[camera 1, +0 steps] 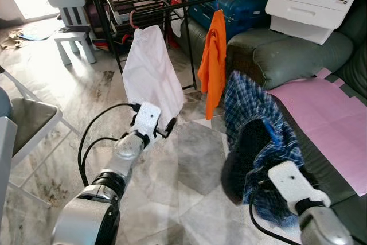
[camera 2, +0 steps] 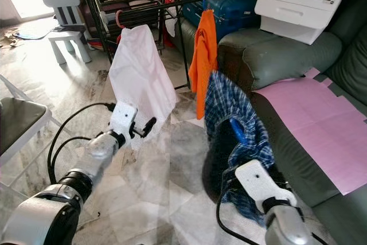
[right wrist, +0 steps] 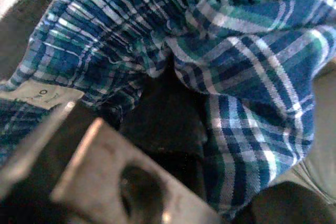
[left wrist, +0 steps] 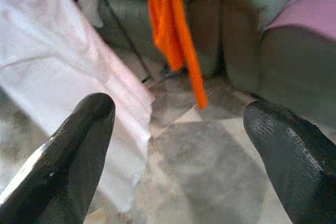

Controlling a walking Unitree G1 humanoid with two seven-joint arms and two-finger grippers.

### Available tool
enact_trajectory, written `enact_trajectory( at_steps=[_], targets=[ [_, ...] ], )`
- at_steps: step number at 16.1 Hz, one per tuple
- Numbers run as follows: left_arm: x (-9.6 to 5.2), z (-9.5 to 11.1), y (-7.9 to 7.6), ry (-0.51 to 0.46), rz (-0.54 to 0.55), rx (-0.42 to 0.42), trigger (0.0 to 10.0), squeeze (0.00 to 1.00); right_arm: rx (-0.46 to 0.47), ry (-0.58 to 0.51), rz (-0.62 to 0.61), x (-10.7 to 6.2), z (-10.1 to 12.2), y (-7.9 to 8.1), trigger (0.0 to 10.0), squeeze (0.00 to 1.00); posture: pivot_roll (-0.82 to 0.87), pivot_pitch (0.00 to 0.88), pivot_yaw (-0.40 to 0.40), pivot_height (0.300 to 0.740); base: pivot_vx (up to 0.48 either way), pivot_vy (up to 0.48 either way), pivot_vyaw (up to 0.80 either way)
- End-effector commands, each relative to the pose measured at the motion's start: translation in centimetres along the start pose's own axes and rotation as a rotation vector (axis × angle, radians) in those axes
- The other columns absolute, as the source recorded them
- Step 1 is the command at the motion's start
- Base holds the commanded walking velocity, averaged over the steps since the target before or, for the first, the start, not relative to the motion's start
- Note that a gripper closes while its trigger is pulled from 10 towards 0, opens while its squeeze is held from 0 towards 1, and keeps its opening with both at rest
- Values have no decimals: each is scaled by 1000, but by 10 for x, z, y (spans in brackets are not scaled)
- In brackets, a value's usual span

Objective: Hang hanger

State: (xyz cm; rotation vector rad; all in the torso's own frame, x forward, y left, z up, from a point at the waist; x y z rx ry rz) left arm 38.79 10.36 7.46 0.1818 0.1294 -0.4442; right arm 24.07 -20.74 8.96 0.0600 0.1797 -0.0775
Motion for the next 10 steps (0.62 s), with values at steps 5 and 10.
enact_trajectory(
  at_steps=[5,10],
  targets=[
    [-29,-30,4,-6,15,-24,10000,0,73,-23,-92,-4,-5,4,10000,0,-60,0,51,740,0,0,0],
    [-38,-29,27,-21,114,-35,10000,0,183,-58,-140,-5,-1,4,10000,0,-67,0,38,740,0,0,0]
  ],
)
Point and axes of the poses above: a point about 5 cm out from each wrist's last joint towards the gripper, its own x axis pointing out of the wrist towards the gripper, its own z axis along the axis of the wrist's last joint, y = z × x, the point moved 4 cm from there along x, pointing out of the wrist towards the gripper, and after that the axes turned 2 degrees about -x, right-handed, at the moved point
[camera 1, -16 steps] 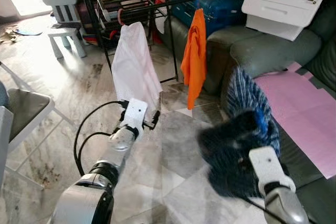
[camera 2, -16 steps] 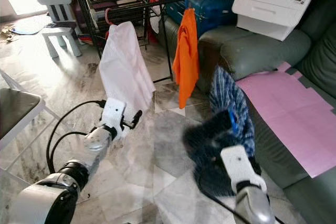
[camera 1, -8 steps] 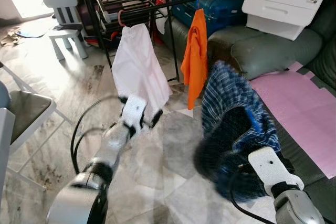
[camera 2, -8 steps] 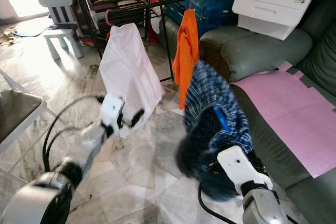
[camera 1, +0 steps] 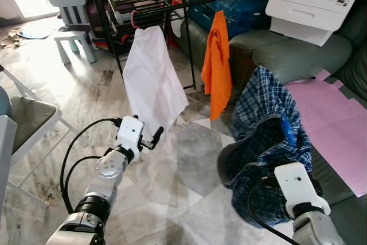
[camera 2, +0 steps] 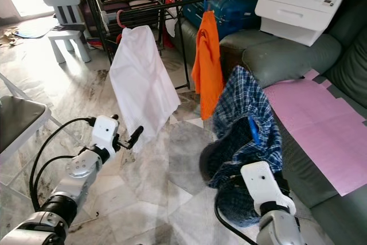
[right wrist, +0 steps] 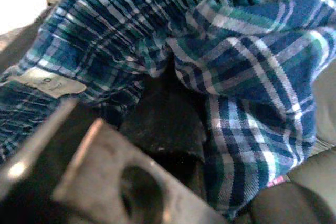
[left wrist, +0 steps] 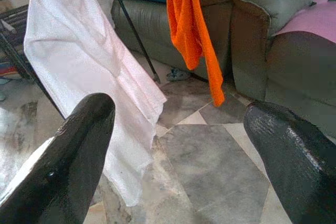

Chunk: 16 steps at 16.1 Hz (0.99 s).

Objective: Hang hanger

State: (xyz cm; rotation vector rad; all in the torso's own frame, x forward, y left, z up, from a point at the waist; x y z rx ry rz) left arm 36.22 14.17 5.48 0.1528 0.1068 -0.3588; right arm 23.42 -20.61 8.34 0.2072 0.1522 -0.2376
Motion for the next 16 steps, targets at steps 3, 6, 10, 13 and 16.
enact_trajectory(
  at_steps=[3,6,10,13,16],
  targets=[
    [9,9,0,-8,23,-33,10000,0,7,-17,60,0,1,19,10000,0,-86,0,52,740,0,0,675],
    [13,13,-3,-14,25,-53,10000,0,3,0,73,-2,-6,25,10000,0,-78,0,60,740,0,0,650],
    [12,12,-5,-10,24,-51,10000,0,2,29,71,0,-12,26,10000,0,-73,0,59,740,0,0,152],
    [12,8,-12,-1,26,-66,10000,0,-14,44,79,1,-16,27,10000,0,-75,0,62,740,0,0,0],
    [13,8,-14,1,33,-74,10000,0,0,43,73,2,-17,28,10000,0,-74,0,66,740,0,0,0]
  ],
)
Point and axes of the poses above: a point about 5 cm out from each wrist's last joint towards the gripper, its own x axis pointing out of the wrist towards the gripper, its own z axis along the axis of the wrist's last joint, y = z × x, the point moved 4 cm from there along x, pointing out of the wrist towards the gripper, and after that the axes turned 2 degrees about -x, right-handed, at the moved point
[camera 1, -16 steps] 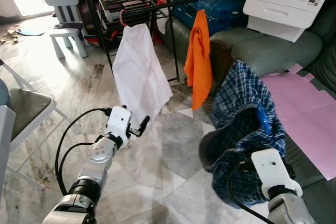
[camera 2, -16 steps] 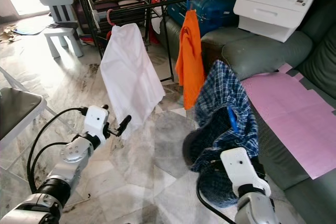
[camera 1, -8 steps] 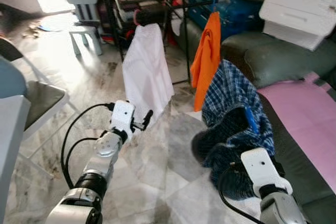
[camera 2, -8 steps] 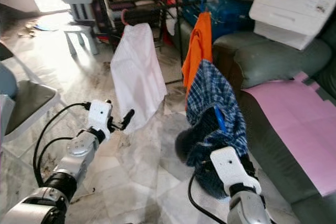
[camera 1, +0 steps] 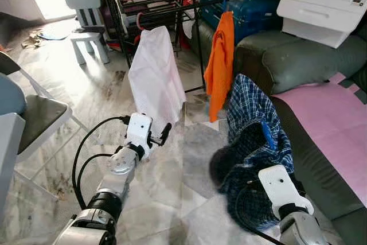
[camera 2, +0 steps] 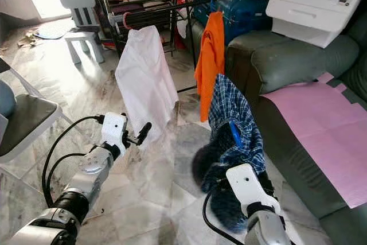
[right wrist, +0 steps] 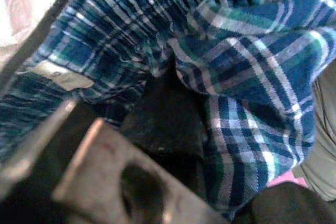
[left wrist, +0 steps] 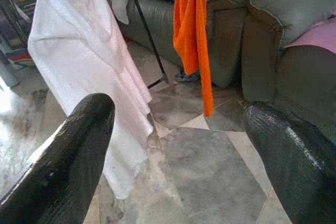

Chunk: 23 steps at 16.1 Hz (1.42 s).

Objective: Hang hanger

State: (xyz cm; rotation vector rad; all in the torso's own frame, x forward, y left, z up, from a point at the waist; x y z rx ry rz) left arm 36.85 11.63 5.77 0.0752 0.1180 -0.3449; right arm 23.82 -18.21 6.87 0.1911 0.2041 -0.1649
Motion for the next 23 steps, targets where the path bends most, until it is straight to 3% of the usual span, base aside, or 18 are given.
enact_trajectory(
  at_steps=[1,15,23],
  targets=[
    [-1,1,7,2,28,3,10000,0,27,-14,15,2,2,9,10000,0,-73,0,67,740,0,0,0],
    [3,4,5,9,25,-9,10000,0,3,-14,48,4,1,16,10000,0,-72,0,65,740,286,0,99],
    [5,2,1,22,26,-5,10000,0,-10,-15,87,8,4,20,10000,0,-73,0,61,740,395,0,433]
  ],
)
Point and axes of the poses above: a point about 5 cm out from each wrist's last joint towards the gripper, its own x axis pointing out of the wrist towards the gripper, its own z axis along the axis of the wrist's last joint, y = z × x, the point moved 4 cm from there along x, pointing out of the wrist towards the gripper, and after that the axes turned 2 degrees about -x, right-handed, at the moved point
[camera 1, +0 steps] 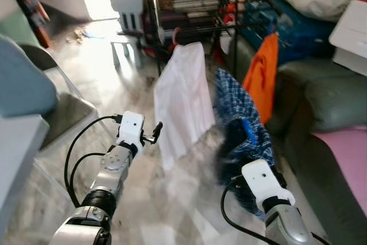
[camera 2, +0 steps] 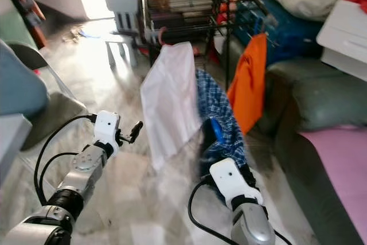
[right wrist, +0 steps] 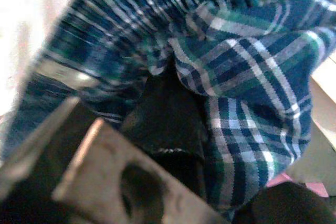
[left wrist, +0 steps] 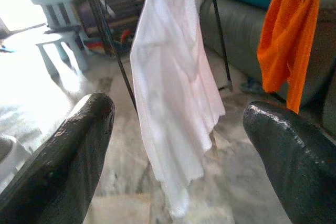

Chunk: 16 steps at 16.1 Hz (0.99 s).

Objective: Hang hanger

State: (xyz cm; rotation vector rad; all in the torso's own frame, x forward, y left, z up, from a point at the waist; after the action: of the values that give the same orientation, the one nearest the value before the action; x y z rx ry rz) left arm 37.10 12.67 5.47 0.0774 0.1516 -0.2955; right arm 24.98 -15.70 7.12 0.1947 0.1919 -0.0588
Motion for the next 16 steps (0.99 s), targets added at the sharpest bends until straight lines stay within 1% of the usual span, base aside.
enact_trajectory(
  at_steps=[1,8,11,13,15,16],
  targets=[
    [5,6,-10,-12,-25,2,10000,0,-6,-12,-19,0,5,-7,10000,0,-76,0,60,740,458,0,0],
    [6,4,-13,0,-37,6,10000,0,-3,-4,-44,0,3,-10,10000,0,-82,0,64,740,458,0,0],
    [6,3,-15,3,-42,6,10000,0,14,6,-55,1,1,-10,10000,0,-79,0,64,740,459,0,0],
    [5,3,-14,3,-43,6,10000,0,97,25,-87,4,1,-14,10000,0,-79,0,64,740,459,0,0],
    [6,3,-14,6,-39,2,10000,0,136,55,-135,7,-1,-23,10000,0,-79,0,65,740,441,0,0],
    [6,3,-14,8,-39,-3,10000,0,147,66,-135,7,-2,-23,10000,0,-80,0,66,740,428,0,0]
  ],
)
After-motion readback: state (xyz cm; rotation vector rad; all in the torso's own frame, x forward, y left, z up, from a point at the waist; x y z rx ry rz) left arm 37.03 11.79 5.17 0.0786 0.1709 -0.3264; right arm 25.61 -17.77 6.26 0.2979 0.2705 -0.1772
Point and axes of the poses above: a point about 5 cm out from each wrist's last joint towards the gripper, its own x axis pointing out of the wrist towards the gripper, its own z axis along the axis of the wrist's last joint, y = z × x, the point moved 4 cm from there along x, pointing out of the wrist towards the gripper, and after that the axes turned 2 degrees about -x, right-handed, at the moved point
